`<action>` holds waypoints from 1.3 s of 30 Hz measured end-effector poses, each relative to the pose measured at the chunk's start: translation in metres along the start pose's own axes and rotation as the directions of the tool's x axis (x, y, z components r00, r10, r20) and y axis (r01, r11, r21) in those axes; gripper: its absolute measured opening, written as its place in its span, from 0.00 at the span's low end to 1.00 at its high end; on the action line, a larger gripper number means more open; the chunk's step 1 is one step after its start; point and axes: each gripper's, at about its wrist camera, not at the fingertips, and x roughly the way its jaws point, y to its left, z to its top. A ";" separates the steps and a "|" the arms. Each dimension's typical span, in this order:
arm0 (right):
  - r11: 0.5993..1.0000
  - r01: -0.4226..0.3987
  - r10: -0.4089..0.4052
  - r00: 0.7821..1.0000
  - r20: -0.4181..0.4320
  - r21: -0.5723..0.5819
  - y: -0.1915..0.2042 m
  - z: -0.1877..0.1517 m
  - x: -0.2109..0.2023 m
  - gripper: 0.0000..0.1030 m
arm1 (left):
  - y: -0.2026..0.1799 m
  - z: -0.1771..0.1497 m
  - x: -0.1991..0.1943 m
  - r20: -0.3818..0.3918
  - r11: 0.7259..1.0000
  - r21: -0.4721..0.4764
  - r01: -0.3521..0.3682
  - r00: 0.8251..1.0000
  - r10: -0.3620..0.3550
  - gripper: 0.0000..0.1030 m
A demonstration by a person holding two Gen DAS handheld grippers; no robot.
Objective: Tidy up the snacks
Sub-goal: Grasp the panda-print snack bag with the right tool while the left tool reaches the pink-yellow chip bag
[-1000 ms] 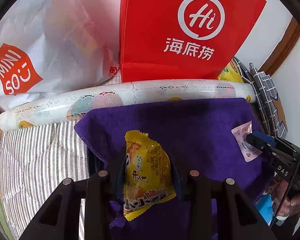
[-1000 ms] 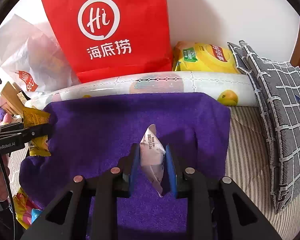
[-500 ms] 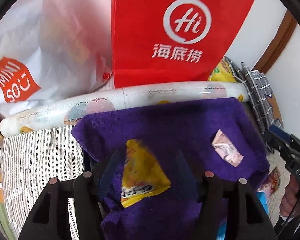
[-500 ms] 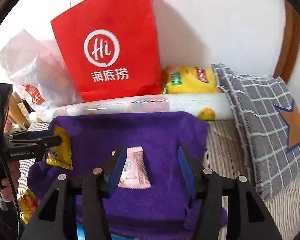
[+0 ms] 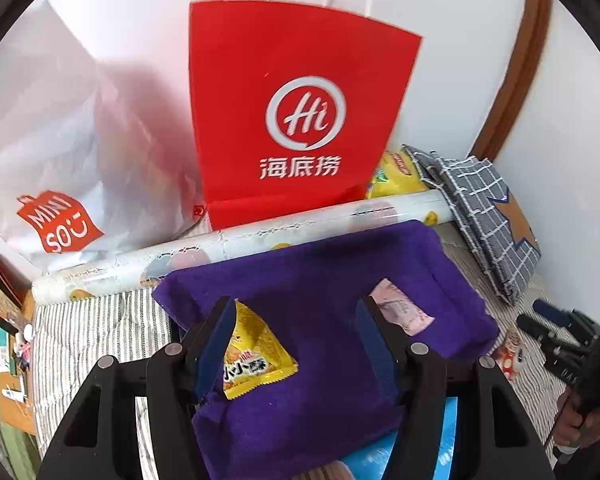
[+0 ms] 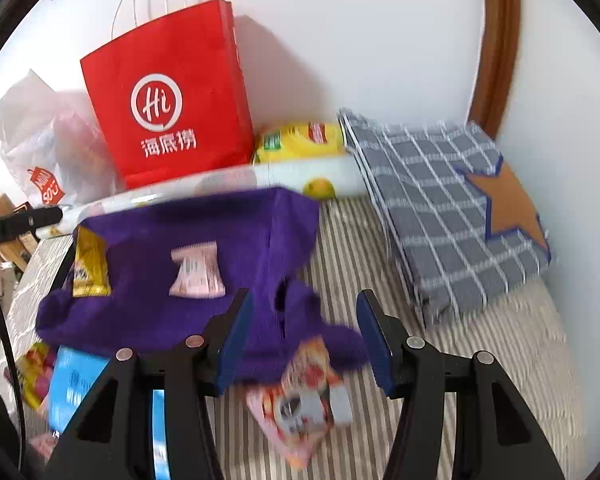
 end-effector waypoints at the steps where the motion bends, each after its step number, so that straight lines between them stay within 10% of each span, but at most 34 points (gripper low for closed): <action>1: 1.000 -0.005 0.005 1.000 -0.007 0.002 -0.002 -0.005 -0.002 0.53 | -0.003 -0.001 -0.003 0.001 1.000 0.001 0.002 1.000 -0.002 0.60; 8: 0.997 -0.071 0.071 0.997 -0.026 0.007 -0.006 -0.030 -0.002 0.73 | -0.011 -0.021 -0.021 -0.015 1.000 0.005 -0.007 1.000 0.007 0.65; 23: 0.991 -0.087 0.075 0.991 -0.114 -0.105 0.010 -0.054 0.037 0.73 | 0.015 -0.068 -0.068 -0.027 0.990 -0.069 -0.125 0.992 0.123 0.65; 27: 0.991 -0.118 0.111 0.989 -0.095 -0.067 0.004 -0.057 0.035 0.54 | 0.028 -0.085 -0.079 -0.037 0.984 -0.113 -0.141 0.990 0.138 0.65; 39: 0.992 -0.121 0.120 0.992 -0.025 -0.039 0.005 -0.073 -0.014 0.47 | 0.040 -0.128 -0.063 -0.115 0.982 -0.141 -0.122 0.988 0.107 0.68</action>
